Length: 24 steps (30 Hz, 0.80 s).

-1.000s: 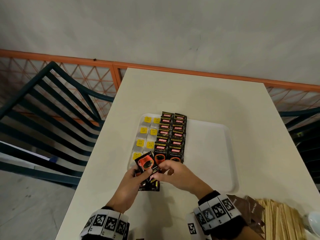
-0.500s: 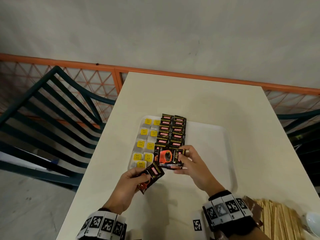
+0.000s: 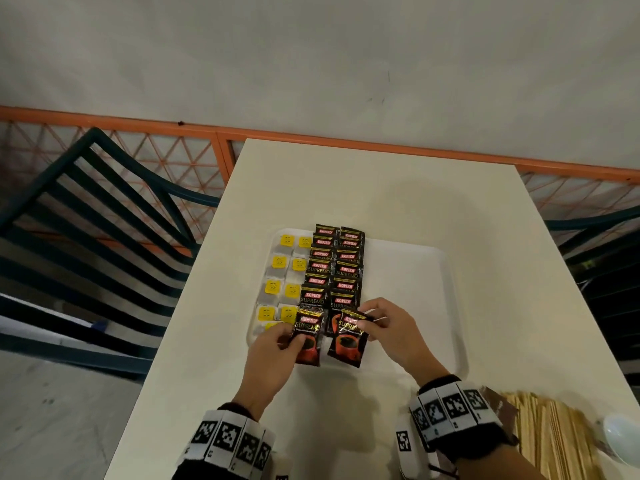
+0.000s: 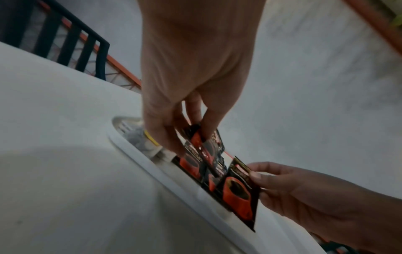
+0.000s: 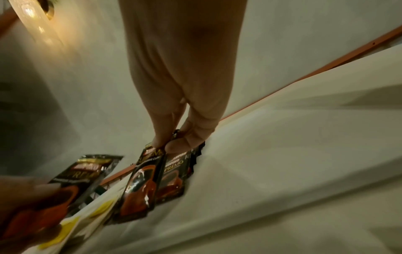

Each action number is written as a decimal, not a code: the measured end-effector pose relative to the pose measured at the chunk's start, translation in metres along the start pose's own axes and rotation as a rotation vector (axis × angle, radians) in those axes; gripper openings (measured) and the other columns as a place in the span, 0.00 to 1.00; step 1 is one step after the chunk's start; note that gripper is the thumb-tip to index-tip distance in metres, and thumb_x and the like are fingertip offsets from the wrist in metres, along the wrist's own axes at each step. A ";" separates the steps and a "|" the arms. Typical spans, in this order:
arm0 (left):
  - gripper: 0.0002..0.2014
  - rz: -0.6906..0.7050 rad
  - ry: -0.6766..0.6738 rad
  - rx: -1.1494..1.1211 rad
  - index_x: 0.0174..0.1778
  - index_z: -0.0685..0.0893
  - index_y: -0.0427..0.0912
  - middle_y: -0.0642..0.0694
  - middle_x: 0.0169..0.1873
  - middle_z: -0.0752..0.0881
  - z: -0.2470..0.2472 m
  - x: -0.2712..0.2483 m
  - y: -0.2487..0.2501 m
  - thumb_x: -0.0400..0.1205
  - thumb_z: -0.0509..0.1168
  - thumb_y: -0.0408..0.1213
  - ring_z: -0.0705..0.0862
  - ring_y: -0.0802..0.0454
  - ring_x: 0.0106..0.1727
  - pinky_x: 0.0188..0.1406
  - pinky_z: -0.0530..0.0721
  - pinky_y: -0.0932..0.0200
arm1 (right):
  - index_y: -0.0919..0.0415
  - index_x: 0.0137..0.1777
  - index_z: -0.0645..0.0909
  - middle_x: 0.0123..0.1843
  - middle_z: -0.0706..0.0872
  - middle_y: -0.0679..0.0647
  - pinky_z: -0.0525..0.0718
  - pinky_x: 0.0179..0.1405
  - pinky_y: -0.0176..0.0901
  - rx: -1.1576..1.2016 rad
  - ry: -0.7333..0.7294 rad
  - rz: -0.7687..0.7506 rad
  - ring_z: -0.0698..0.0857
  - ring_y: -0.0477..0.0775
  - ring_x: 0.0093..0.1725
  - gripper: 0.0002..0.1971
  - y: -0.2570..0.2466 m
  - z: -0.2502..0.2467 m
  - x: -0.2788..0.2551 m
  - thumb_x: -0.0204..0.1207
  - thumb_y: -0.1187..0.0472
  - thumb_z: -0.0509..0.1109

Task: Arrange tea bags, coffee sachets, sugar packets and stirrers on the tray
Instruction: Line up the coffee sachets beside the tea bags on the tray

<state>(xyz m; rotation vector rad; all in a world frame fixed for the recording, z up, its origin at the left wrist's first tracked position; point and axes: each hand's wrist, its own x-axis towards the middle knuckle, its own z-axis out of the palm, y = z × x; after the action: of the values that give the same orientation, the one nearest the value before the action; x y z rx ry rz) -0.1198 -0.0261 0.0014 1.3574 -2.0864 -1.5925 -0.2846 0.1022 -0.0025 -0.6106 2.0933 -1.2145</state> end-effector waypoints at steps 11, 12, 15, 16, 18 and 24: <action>0.06 0.113 -0.017 0.269 0.50 0.84 0.38 0.61 0.29 0.77 0.014 0.012 0.007 0.77 0.69 0.32 0.77 0.64 0.33 0.29 0.68 0.76 | 0.55 0.56 0.83 0.49 0.78 0.51 0.76 0.43 0.22 -0.283 -0.029 -0.095 0.80 0.43 0.43 0.11 0.003 0.015 0.010 0.74 0.63 0.72; 0.07 0.117 -0.018 0.294 0.51 0.84 0.37 0.61 0.29 0.76 0.015 0.013 0.007 0.78 0.69 0.31 0.76 0.65 0.33 0.29 0.68 0.75 | 0.56 0.57 0.83 0.49 0.77 0.51 0.73 0.41 0.19 -0.312 -0.026 -0.111 0.78 0.40 0.41 0.12 0.003 0.016 0.010 0.74 0.62 0.72; 0.11 0.149 -0.009 0.376 0.57 0.81 0.38 0.54 0.35 0.76 0.015 0.012 0.008 0.78 0.68 0.31 0.75 0.58 0.37 0.34 0.69 0.68 | 0.57 0.59 0.82 0.51 0.75 0.49 0.70 0.41 0.18 -0.366 -0.023 -0.152 0.74 0.42 0.43 0.13 0.003 0.016 0.009 0.74 0.62 0.71; 0.13 0.157 -0.010 0.407 0.59 0.80 0.38 0.51 0.39 0.76 0.015 0.012 0.008 0.78 0.67 0.32 0.74 0.56 0.40 0.38 0.70 0.66 | 0.57 0.59 0.82 0.51 0.75 0.48 0.69 0.42 0.18 -0.379 -0.020 -0.159 0.74 0.43 0.45 0.13 0.003 0.016 0.009 0.74 0.62 0.71; 0.16 0.158 -0.012 0.459 0.62 0.76 0.38 0.46 0.46 0.77 0.015 0.012 0.007 0.79 0.66 0.32 0.73 0.54 0.44 0.42 0.71 0.63 | 0.57 0.60 0.82 0.51 0.75 0.48 0.68 0.42 0.18 -0.392 -0.015 -0.160 0.74 0.44 0.48 0.14 0.004 0.017 0.010 0.74 0.62 0.71; 0.17 0.195 -0.027 0.506 0.64 0.74 0.40 0.43 0.56 0.79 0.015 0.007 0.003 0.79 0.65 0.33 0.79 0.47 0.54 0.50 0.79 0.57 | 0.55 0.60 0.81 0.51 0.75 0.46 0.70 0.47 0.25 -0.432 0.018 -0.159 0.74 0.43 0.46 0.13 0.004 0.014 0.003 0.76 0.62 0.69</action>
<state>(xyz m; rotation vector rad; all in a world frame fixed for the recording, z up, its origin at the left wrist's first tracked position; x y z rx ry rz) -0.1353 -0.0212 -0.0048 1.2082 -2.6618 -1.0511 -0.2767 0.0943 -0.0124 -0.9766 2.3775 -0.8486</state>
